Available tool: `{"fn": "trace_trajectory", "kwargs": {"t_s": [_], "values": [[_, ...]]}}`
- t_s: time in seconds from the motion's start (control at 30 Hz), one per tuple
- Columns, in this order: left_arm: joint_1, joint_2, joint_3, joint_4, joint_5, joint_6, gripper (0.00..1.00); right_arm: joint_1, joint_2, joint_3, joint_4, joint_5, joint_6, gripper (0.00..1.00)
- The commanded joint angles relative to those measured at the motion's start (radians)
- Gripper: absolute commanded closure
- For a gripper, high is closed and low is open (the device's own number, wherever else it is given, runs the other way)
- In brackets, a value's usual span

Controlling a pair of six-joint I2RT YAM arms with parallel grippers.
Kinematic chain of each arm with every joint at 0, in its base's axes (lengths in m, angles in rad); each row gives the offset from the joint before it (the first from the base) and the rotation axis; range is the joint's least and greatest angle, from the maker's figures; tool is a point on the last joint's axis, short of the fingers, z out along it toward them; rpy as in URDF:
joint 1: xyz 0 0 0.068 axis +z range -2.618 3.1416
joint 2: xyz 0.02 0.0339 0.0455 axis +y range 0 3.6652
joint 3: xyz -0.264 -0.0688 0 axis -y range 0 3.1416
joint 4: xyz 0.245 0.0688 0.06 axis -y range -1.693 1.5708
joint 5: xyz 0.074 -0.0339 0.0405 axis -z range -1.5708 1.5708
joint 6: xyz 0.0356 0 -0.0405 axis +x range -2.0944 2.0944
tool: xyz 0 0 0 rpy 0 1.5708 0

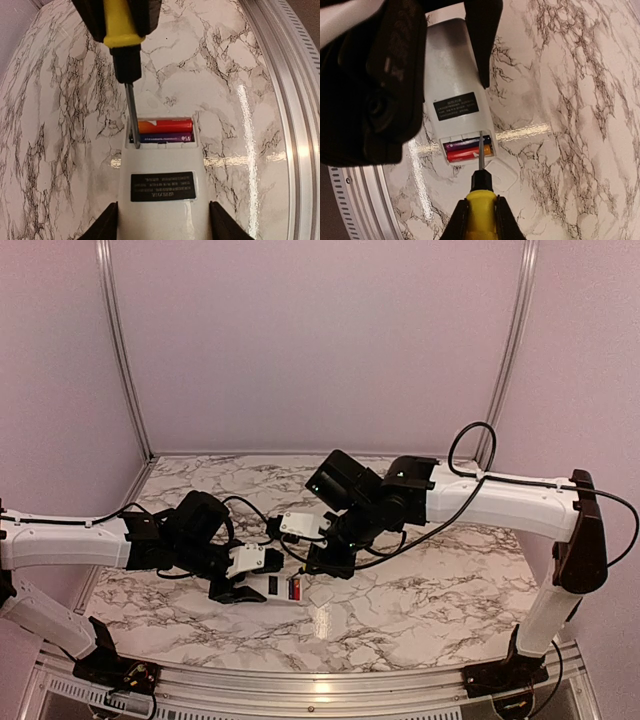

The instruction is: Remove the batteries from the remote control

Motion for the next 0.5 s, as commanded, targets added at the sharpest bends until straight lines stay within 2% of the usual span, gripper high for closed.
{"fn": "trace_trajectory", "kwargs": {"t_s": [0.0,0.47], "values": [[-0.003,-0.027,0.038,0.163,0.035,0.012,1.0,0.015,0.007,-0.014,0.001,-0.016,-0.006,1.0],[-0.002,-0.039,0.014,0.132,0.042,0.02,1.0,0.015,-0.12,-0.096,-0.017,0.106,0.061,1.0]]}}
